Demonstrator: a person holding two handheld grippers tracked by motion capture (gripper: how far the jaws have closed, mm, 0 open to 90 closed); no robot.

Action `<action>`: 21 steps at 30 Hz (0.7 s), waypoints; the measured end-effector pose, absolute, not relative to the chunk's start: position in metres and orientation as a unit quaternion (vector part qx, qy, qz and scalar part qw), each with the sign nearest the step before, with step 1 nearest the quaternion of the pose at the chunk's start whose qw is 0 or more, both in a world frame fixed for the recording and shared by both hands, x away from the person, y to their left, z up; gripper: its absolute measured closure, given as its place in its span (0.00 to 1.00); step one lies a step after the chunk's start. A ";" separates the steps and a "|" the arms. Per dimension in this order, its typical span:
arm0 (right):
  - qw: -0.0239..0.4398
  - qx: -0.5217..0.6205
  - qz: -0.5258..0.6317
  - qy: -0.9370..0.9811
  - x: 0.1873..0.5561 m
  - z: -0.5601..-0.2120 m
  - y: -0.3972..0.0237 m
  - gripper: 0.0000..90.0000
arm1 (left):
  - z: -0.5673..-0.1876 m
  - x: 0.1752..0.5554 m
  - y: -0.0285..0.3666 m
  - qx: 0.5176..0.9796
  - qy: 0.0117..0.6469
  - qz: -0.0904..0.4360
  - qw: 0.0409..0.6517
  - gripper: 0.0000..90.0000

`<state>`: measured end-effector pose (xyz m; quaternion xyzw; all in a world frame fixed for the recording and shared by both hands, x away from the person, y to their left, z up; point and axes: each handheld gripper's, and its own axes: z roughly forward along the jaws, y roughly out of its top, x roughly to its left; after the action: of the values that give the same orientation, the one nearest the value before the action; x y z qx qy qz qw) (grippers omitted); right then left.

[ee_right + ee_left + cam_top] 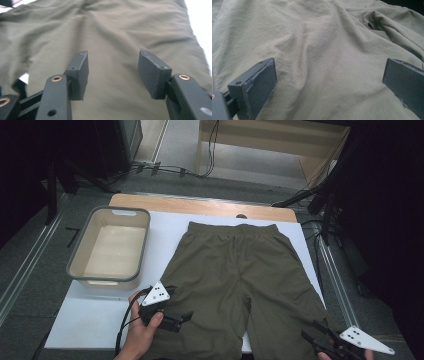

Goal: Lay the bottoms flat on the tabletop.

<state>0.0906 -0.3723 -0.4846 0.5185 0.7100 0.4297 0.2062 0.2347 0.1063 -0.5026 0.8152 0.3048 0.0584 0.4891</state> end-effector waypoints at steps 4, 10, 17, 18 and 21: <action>0.196 0.504 0.431 0.723 0.100 -0.487 -0.344 0.45 | -0.501 0.233 0.108 0.813 0.304 0.057 0.492 0.00; 0.182 0.486 0.437 0.735 0.108 -0.495 -0.312 0.46 | -0.501 0.231 0.109 0.813 0.310 0.057 0.490 0.00; 0.165 0.465 0.432 0.755 0.117 -0.508 -0.274 0.45 | -0.496 0.231 0.123 0.807 0.327 0.073 0.486 0.00; 0.164 0.463 0.429 0.758 0.117 -0.510 -0.270 0.43 | -0.495 0.230 0.125 0.808 0.332 0.076 0.480 0.02; 0.157 0.460 0.423 0.764 0.121 -0.515 -0.260 0.40 | -0.495 0.224 0.131 0.815 0.335 0.093 0.464 0.05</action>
<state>0.1206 -0.2600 -0.5155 0.4602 0.7643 0.4234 0.1574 0.2245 0.1309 -0.4952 0.8152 0.3346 0.0930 0.4635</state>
